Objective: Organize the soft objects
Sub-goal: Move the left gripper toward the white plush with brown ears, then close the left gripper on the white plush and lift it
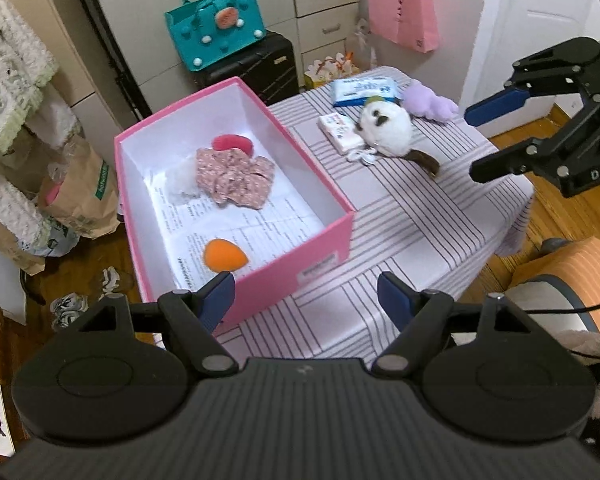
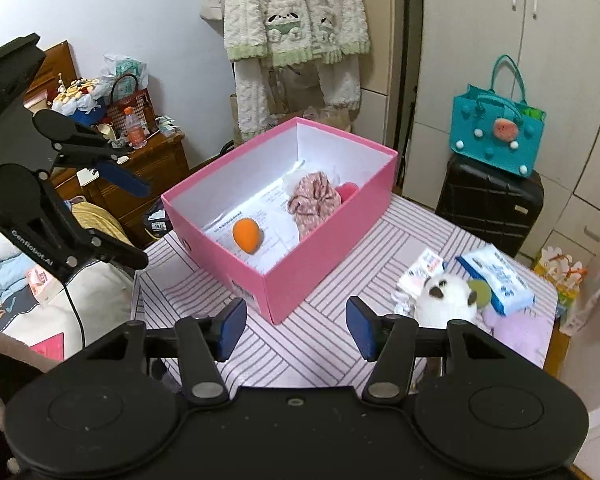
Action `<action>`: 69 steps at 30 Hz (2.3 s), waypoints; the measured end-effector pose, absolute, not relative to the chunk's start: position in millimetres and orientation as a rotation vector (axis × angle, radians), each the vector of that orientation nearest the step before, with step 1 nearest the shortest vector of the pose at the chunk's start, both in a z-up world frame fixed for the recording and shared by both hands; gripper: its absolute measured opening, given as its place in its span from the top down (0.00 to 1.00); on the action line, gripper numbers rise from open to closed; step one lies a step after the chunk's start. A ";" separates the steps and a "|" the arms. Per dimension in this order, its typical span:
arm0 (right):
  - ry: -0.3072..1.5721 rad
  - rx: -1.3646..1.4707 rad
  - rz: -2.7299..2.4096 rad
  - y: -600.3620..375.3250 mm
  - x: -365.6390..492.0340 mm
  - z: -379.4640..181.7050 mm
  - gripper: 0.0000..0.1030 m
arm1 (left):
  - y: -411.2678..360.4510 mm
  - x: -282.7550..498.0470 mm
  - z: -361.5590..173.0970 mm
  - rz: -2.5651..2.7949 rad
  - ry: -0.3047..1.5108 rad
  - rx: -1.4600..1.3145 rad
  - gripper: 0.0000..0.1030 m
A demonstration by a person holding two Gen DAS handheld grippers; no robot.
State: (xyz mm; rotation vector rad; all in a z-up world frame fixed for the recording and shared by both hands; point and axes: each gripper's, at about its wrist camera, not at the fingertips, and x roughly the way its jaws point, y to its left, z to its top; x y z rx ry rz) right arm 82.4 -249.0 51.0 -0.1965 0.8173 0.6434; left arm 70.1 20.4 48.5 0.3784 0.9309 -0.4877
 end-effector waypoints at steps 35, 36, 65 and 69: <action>0.728 -0.078 0.496 -335.1 84.5 -68.0 0.34 | -74.4 87.1 -8.9 -0.697 0.766 0.269 0.24; 0.716 -0.071 0.496 -336.4 87.7 -71.1 0.34 | -77.8 90.0 -10.4 -0.693 0.756 0.261 0.24; 0.614 -0.100 0.378 -337.0 178.8 -127.2 0.28 | -160.1 191.1 -76.9 -0.593 0.729 0.020 0.16; 0.643 0.001 0.404 -343.8 187.5 -130.3 0.29 | -161.0 200.9 -87.5 -0.535 0.722 0.003 0.18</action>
